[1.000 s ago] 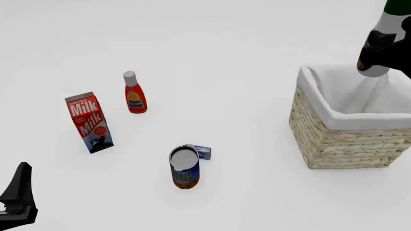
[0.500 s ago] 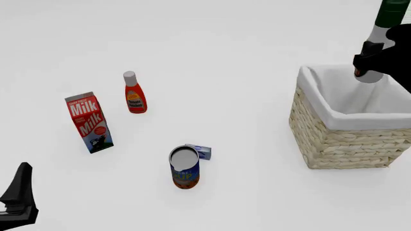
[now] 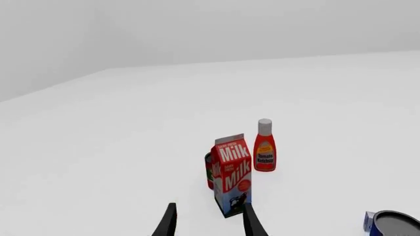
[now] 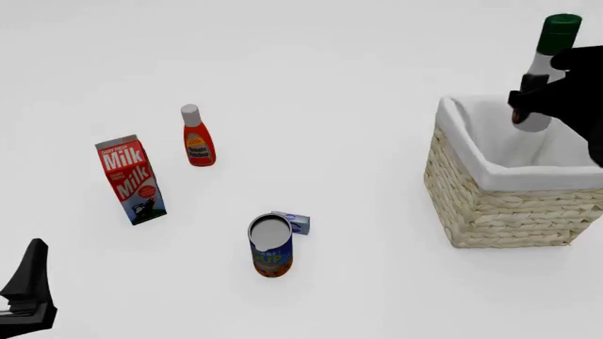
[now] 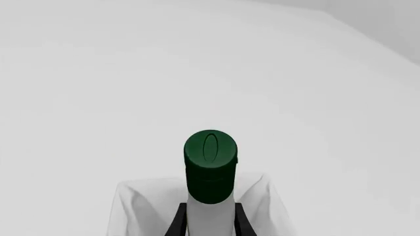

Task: Pick the salad dressing and place it in the basket.

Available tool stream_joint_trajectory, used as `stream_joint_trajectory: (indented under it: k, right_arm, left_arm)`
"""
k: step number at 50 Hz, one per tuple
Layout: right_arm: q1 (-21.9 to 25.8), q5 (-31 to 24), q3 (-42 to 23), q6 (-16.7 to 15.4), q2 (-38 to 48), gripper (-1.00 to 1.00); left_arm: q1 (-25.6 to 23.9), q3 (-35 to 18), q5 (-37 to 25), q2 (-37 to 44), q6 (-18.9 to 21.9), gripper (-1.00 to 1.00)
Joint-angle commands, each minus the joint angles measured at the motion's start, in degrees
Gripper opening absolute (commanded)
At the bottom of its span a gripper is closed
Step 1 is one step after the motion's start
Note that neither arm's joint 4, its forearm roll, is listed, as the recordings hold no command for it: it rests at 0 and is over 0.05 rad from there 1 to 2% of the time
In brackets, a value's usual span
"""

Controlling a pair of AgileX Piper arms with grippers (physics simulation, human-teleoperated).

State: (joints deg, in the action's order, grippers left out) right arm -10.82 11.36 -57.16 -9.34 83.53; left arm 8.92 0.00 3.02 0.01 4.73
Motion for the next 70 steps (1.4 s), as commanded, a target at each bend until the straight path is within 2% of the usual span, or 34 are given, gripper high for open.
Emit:
stream_joint_trajectory:
  k: [1,21,67,68,70]
  right_arm:
    - [0.13,0.23,0.29,0.79,0.54,-1.0]
    - [-0.37,0.49,1.7,-0.12,1.94,-1.0]
    - [-1.33,1.2,3.22,1.07,4.44,-1.0]
    - [-1.31,1.29,3.34,0.9,4.33,1.0]
    - [-1.39,1.23,3.18,1.03,4.55,1.0]
  left_arm:
    - [-0.03,0.0,-0.27,0.0,0.09,1.0]
    - [0.09,0.0,-0.59,0.0,-0.13,1.0]
    - [0.27,0.0,-1.17,0.0,-0.57,1.0]
    - [0.25,0.0,-1.16,0.0,-0.54,1.0]
    - [0.2,0.0,-1.2,0.0,-0.53,1.0]
